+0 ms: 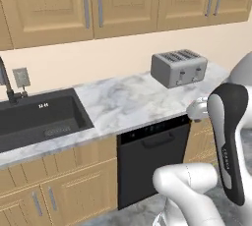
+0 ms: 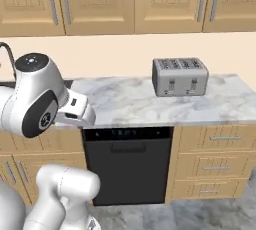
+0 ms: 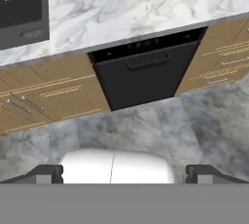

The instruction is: Navigate to the dishwasher.

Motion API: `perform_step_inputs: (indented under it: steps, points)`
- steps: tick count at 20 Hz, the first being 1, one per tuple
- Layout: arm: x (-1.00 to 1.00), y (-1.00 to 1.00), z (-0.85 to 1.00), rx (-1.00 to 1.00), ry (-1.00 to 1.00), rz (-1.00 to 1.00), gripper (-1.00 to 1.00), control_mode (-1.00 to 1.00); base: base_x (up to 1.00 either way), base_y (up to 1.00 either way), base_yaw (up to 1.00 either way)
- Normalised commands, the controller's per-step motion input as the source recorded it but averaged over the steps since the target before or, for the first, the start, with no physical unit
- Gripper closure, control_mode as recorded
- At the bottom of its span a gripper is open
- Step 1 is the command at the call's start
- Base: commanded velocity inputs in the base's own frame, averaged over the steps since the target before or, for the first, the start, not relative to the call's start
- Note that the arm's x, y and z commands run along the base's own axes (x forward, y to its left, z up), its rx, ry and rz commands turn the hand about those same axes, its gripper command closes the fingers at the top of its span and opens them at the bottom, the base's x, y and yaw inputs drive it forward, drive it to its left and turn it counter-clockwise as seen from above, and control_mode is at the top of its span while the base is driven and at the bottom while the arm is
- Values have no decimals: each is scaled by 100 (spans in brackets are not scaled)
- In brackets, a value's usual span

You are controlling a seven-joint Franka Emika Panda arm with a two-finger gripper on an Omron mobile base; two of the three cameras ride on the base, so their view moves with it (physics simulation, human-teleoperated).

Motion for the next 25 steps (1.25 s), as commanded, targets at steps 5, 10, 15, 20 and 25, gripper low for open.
perform_step_inputs:
  steps: [5, 10, 15, 20, 25]
  points:
    - [0, 0, 0, 0, 0, 0, -100, 100, 74, -63, 38]
    - [0, 0, 0, 0, 0, 0, -100, 100, 46, -81, 34]
    - [0, 0, 0, 0, 0, 0, -100, 100, 42, -40, 14]
    - [0, 0, 0, 0, 0, 0, -100, 100, 43, -8, 3]
    - [0, 0, 0, 0, 0, 0, -100, 100, 51, 0, 0]
